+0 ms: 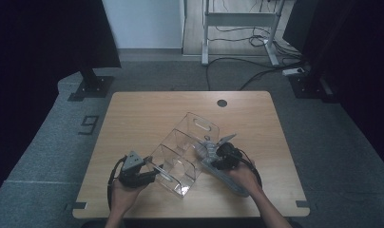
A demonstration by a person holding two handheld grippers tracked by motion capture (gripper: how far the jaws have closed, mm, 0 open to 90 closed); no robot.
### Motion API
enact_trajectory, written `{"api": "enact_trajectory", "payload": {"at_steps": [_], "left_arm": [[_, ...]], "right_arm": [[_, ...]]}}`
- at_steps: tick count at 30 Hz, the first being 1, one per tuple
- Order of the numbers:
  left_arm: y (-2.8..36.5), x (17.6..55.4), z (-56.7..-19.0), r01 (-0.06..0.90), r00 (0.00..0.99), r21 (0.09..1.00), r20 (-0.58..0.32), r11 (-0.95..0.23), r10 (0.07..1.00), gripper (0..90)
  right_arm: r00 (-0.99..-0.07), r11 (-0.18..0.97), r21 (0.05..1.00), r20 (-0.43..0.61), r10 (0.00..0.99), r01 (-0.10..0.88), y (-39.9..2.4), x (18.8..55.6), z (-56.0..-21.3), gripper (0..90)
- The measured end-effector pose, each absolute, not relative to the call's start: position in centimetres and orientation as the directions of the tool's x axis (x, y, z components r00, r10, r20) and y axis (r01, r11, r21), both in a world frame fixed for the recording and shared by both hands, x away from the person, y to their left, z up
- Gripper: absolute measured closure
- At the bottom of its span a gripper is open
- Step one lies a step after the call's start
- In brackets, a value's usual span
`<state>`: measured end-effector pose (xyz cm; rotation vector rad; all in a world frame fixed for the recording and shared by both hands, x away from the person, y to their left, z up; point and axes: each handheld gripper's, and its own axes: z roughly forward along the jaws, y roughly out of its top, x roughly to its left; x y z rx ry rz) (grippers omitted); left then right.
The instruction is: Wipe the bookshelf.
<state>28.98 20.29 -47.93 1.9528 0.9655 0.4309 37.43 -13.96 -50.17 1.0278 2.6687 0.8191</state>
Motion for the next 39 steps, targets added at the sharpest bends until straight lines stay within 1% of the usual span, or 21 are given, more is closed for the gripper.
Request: {"api": "enact_trajectory", "payload": {"at_steps": [13,22,31,39], "left_arm": [[20.6,28.4,-47.6,0.440,0.635,0.841,-0.042,-0.316,0.772,41.5],[20.6,28.4,-47.7,0.441,0.638,0.843,-0.055,-0.306,0.768,42.8],[20.7,28.4,-47.7,0.437,0.642,0.845,-0.053,-0.308,0.765,42.9],[20.7,28.4,-47.8,0.436,0.642,0.846,-0.053,-0.307,0.765,43.0]], "right_arm": [[-0.756,0.598,0.582,0.045,0.652,0.551,-16.8,34.9,-47.5,60.9],[-0.764,0.590,0.605,0.047,0.644,0.534,-18.2,33.2,-45.4,60.9],[-0.781,0.593,0.621,0.050,0.623,0.512,-18.3,32.0,-42.7,60.8],[-0.810,0.610,0.632,0.048,0.585,0.478,-17.1,31.7,-40.6,60.7]]}}
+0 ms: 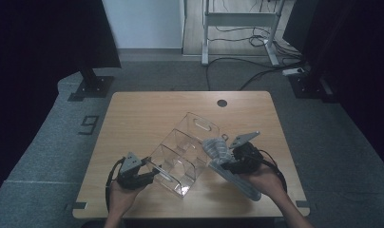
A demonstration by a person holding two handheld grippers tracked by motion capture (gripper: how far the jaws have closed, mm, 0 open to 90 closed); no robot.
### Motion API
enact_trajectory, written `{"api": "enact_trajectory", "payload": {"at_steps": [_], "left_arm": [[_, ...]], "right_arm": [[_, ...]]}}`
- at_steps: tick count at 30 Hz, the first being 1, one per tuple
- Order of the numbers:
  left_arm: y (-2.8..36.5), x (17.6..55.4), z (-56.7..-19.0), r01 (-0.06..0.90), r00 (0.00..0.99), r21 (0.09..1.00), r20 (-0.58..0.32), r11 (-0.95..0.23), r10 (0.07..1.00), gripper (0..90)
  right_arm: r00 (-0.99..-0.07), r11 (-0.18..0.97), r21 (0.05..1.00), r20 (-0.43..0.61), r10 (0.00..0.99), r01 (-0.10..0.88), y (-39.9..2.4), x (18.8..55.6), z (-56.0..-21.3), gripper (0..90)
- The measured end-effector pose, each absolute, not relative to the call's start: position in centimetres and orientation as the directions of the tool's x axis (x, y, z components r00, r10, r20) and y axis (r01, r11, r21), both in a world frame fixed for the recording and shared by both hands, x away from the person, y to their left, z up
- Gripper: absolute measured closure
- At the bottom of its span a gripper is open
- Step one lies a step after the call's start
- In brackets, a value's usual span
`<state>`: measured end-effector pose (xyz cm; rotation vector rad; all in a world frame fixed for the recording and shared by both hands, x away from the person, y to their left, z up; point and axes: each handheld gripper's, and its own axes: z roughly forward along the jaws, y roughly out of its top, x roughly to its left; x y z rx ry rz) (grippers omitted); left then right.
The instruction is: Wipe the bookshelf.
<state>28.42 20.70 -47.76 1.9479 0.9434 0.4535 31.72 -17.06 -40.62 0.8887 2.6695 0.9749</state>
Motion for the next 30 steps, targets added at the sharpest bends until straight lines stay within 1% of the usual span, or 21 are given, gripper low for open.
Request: {"api": "enact_trajectory", "payload": {"at_steps": [13,30], "left_arm": [[20.7,28.4,-47.8,0.434,0.642,0.847,-0.053,-0.306,0.765,43.0],[20.7,28.5,-47.8,0.434,0.644,0.846,-0.051,-0.309,0.763,43.0]], "right_arm": [[-0.847,0.638,0.645,0.026,0.531,0.420,-12.7,32.7,-38.3,60.8],[-0.871,0.663,0.638,0.025,0.490,0.392,-6.3,35.4,-38.0,60.8]]}}
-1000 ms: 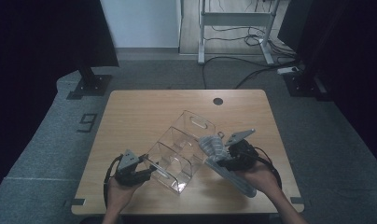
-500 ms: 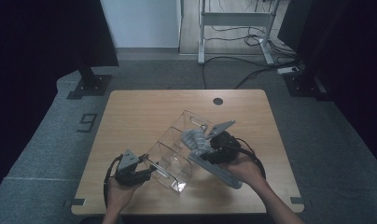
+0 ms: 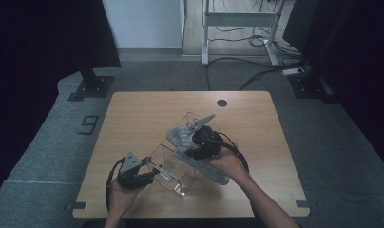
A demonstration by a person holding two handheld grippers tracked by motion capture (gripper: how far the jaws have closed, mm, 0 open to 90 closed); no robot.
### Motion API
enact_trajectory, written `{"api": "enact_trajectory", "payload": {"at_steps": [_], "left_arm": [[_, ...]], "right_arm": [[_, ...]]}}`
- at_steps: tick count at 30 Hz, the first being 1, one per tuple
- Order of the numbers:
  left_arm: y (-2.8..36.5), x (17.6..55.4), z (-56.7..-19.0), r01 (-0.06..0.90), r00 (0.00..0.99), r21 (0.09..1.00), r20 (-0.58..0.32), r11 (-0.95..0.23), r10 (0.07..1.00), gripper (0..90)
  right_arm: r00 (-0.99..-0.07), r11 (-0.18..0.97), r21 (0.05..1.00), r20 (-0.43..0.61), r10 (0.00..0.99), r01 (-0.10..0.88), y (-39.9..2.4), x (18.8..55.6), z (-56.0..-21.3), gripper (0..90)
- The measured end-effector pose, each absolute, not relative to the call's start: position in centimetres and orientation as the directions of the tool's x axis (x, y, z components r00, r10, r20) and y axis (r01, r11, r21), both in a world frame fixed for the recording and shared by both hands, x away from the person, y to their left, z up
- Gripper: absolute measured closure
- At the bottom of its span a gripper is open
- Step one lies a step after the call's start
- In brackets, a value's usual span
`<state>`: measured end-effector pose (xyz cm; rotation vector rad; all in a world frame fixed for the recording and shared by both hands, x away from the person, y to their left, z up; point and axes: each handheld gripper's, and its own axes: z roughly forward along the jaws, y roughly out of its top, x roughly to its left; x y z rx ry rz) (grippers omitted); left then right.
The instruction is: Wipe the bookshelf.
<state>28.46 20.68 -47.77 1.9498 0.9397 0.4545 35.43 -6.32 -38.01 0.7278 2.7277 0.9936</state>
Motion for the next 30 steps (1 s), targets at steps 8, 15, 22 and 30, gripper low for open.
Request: {"api": "enact_trajectory", "payload": {"at_steps": [8,15,22,30], "left_arm": [[20.7,28.5,-47.8,0.433,0.645,0.846,-0.051,-0.310,0.762,43.0],[20.7,28.5,-47.8,0.434,0.644,0.845,-0.049,-0.312,0.763,43.0],[20.6,28.5,-47.8,0.435,0.644,0.845,-0.051,-0.311,0.763,42.9],[20.6,28.5,-47.7,0.442,0.642,0.843,-0.058,-0.307,0.764,42.8]], "right_arm": [[-0.878,0.675,0.631,0.021,0.478,0.382,-3.5,36.7,-38.4,60.7],[-0.877,0.679,0.625,0.020,0.481,0.386,-1.4,37.6,-38.9,60.5],[-0.874,0.693,0.608,0.005,0.487,0.389,0.3,38.3,-39.8,60.4],[-0.874,0.710,0.585,-0.006,0.486,0.391,0.8,38.5,-40.3,60.5]]}}
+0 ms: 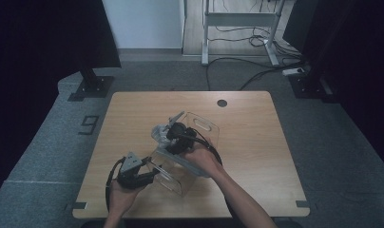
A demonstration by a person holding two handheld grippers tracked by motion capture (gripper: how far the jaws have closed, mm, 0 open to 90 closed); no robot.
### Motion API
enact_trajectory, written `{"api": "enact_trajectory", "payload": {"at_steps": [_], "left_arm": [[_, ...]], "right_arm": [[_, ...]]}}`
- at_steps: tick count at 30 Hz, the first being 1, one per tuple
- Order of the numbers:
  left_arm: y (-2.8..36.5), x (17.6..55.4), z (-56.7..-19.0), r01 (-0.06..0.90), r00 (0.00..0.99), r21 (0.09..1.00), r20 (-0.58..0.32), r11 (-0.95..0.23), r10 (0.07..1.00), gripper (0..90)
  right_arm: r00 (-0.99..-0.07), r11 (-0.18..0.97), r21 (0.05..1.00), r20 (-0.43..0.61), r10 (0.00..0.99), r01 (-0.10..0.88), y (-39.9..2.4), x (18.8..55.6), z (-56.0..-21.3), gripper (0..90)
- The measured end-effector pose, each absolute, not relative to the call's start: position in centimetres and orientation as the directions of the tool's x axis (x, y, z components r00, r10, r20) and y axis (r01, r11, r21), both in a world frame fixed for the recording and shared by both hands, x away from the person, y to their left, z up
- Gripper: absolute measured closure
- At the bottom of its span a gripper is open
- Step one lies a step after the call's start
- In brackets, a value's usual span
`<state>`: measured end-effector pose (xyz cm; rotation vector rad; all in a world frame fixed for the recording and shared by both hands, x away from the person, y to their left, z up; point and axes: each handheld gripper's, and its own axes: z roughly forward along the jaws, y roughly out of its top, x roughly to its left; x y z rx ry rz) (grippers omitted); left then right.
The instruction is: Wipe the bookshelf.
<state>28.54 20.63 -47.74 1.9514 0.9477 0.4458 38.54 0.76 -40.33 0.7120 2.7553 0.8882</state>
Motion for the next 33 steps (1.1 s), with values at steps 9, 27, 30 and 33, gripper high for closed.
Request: {"api": "enact_trajectory", "payload": {"at_steps": [9,27,30,33], "left_arm": [[20.6,28.6,-47.7,0.453,0.636,0.839,-0.068,-0.302,0.768,42.6],[20.6,28.6,-47.7,0.455,0.636,0.838,-0.069,-0.301,0.769,42.6],[20.6,28.6,-47.7,0.455,0.635,0.839,-0.070,-0.299,0.769,42.6],[20.6,28.6,-47.7,0.456,0.636,0.837,-0.069,-0.302,0.769,42.6]], "right_arm": [[-0.878,0.711,0.586,0.001,0.478,0.388,-0.2,37.9,-40.4,60.2],[-0.882,0.711,0.589,0.005,0.472,0.384,-3.5,35.7,-40.7,60.0],[-0.883,0.710,0.593,0.005,0.469,0.380,-4.1,35.4,-40.9,60.0],[-0.883,0.708,0.594,0.009,0.469,0.382,-4.7,35.1,-41.0,59.8]]}}
